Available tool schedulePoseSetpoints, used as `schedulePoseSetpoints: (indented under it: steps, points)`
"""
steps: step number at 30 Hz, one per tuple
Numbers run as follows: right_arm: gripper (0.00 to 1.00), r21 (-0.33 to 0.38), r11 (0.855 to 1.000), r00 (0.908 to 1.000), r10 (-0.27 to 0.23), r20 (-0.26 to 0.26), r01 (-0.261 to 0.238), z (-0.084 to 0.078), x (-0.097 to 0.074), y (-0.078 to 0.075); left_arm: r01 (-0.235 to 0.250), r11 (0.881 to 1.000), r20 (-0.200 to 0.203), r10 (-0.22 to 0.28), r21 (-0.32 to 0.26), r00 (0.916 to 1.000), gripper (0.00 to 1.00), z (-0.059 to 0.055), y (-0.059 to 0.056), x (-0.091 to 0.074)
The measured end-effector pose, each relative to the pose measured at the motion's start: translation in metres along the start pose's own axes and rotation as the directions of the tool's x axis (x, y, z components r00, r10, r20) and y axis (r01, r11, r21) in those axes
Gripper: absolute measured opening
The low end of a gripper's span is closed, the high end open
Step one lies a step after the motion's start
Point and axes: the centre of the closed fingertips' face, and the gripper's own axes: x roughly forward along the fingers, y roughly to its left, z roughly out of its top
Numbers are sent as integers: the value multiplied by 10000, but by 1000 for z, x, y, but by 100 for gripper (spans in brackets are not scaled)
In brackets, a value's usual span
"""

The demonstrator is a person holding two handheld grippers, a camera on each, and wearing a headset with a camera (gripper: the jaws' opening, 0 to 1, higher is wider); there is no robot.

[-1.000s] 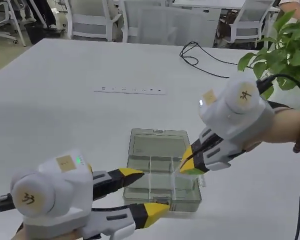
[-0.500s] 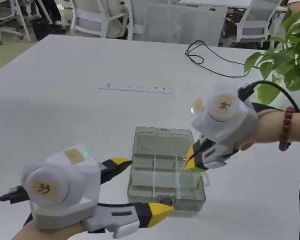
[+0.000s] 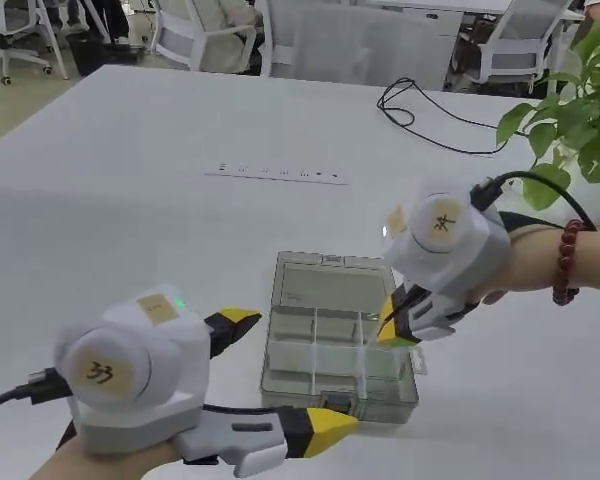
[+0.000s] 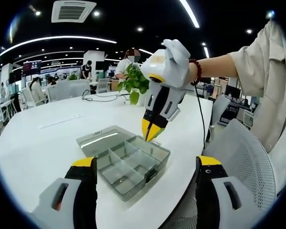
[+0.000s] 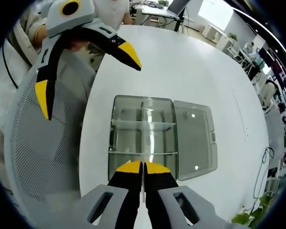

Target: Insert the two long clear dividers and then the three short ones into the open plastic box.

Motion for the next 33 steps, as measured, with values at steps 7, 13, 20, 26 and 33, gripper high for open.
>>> schedulePoseSetpoints:
  steps: [7,13,20,26,33]
  points:
    - [2,38,9998,9998,220,-21,-220,-1,5,1,-65,9999,58,66,-79,10000,86,0,3,0]
    - [2,15,9995,9995,304,-33,-304,0,6,1,-72,9999,98,73,-108,9999,85,0,3,-1]
    - [2,-35,9998,9996,218,-151,-219,-2,5,-1,-18,10000,57,18,-69,10000,84,0,2,0]
    - [2,34,9997,9996,260,-109,-260,-3,5,-2,15,10000,-5,-15,-62,10000,83,-1,1,0]
    - [2,-87,9994,9994,329,-107,-330,-1,7,0,11,10000,-16,-11,-69,10000,83,-2,1,0]
